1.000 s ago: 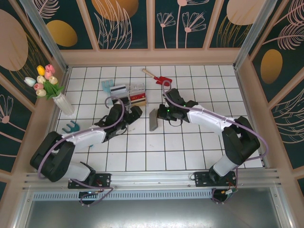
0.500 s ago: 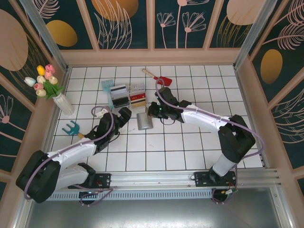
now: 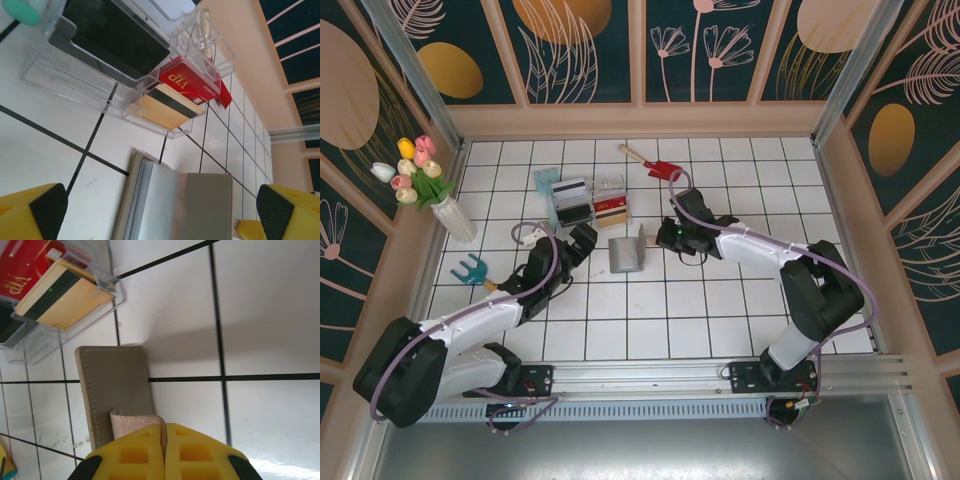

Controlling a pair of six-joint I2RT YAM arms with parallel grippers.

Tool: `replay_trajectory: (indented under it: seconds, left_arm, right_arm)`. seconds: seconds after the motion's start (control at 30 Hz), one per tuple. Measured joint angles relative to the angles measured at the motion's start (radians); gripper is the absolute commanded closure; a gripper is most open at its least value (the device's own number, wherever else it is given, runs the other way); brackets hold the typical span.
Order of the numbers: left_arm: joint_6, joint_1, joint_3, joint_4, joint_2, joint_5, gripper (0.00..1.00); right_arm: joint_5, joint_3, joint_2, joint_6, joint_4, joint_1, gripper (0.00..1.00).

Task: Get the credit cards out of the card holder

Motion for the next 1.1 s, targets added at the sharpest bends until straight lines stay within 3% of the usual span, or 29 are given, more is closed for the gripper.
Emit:
replay_trajectory:
  seconds: [0.23,0.43,0.57,0.8,1.1]
  left_arm:
    - [0.108,0.001,0.163,0.009,0.184,0.180,0.02]
    - [0.119,0.001,0.189,0.080,0.295,0.325,0.01]
    - [0.120,0.000,0.226,0.082,0.372,0.406,0.10]
    - [0.154,-0.013,0.367,-0.020,0.461,0.453,0.29]
    - [0.187,-0.020,0.450,-0.166,0.542,0.454,0.30]
  right_arm:
    - [0.000,-0.071,-0.046,-0.019,0.003,-0.016,0.97]
    - [-0.018,-0.115,-0.050,-0.027,0.005,-0.077,0.97]
    - [-0.034,-0.120,-0.050,-0.054,0.004,-0.112,0.97]
    - [-0.053,-0.120,-0.049,-0.090,0.005,-0.126,0.97]
    - [-0.056,-0.120,-0.047,-0.105,0.005,-0.138,0.97]
